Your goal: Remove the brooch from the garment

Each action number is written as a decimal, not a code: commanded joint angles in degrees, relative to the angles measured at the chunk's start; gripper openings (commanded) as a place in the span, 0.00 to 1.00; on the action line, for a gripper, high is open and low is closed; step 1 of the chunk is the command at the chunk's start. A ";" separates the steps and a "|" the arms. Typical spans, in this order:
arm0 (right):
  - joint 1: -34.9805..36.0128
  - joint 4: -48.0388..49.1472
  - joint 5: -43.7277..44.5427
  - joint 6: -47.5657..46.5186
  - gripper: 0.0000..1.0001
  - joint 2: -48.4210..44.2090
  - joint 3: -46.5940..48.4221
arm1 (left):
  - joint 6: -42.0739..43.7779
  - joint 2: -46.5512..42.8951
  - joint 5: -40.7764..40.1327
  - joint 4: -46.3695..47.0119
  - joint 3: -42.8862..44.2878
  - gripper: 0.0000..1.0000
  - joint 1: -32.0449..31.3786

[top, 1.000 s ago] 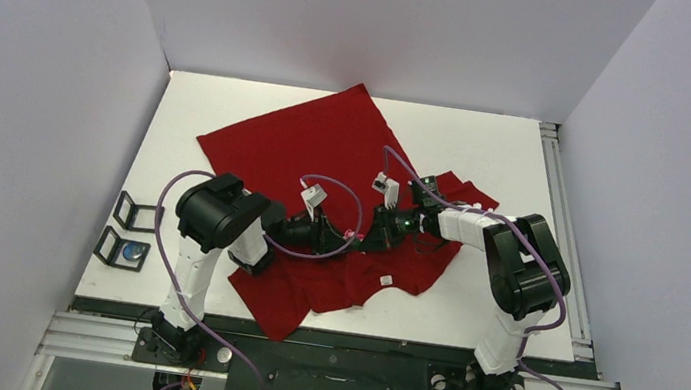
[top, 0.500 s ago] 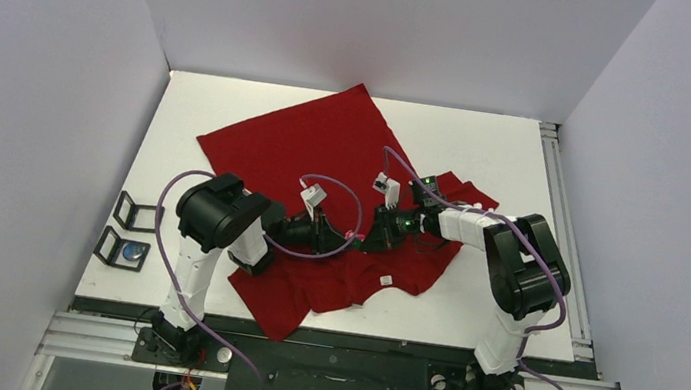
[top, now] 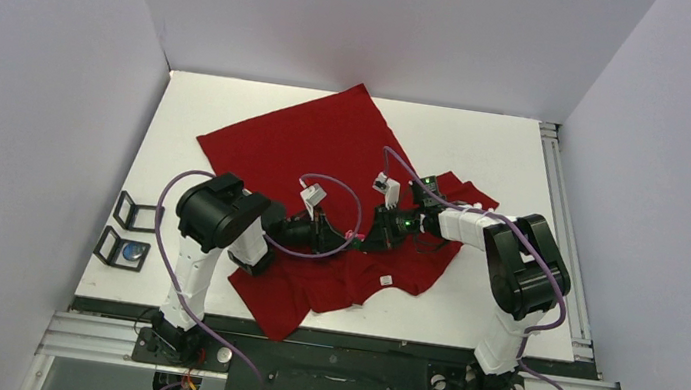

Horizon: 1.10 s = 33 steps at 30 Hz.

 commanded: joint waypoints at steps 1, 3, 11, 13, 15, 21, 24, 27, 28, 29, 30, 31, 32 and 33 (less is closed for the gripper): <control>1.26 3.38 -2.89 -0.45 0.00 -2.01 1.04 | -1.24 -0.06 0.92 7.50 1.99 0.23 -1.19; 1.26 3.37 -2.85 -0.38 0.00 -1.93 1.06 | -1.30 0.08 0.98 7.43 2.23 0.29 -1.31; 1.26 3.39 -2.98 -0.28 0.00 -1.72 1.17 | -0.01 0.64 0.33 6.72 2.03 0.22 -1.34; 1.26 3.46 -3.08 -0.24 0.00 -1.78 1.18 | 0.78 0.46 -0.13 5.79 1.97 0.13 -1.30; 1.26 3.49 -3.05 -0.23 0.00 -1.89 1.05 | 1.11 0.09 -1.16 4.85 1.93 0.06 -1.36; 1.30 3.80 -2.34 -0.15 0.00 -2.13 0.83 | -1.86 -0.17 -3.17 4.83 1.71 0.00 -1.29; 1.22 3.63 -1.66 -0.54 0.00 -1.92 0.87 | -3.90 0.62 -2.54 6.84 1.60 0.00 -1.05; 0.70 3.19 -0.95 -0.60 0.00 -1.92 1.00 | -4.68 0.63 -1.07 7.42 1.65 0.01 -0.72; 0.54 3.16 -0.39 -0.65 0.00 -1.96 1.00 | -4.58 0.36 -0.55 7.37 1.54 0.01 -0.55; 0.20 3.16 -0.21 -0.71 0.00 -1.98 1.00 | -4.56 0.15 -0.40 7.34 1.31 0.01 -0.42; -0.19 3.20 0.19 -0.64 0.00 -2.00 1.00 | -4.77 -0.12 -0.38 7.33 1.09 0.01 -0.16; -0.30 3.18 0.47 -0.66 0.00 -2.05 0.94 | -4.92 -0.18 -0.54 7.33 1.00 0.01 0.00; -0.43 3.33 0.75 -0.62 0.00 -2.19 0.88 | -5.32 -0.29 -0.76 7.33 0.82 0.00 0.38; -0.46 3.42 0.84 -0.56 0.00 -2.27 0.73 | -5.50 -0.38 -0.90 7.33 0.77 0.00 0.57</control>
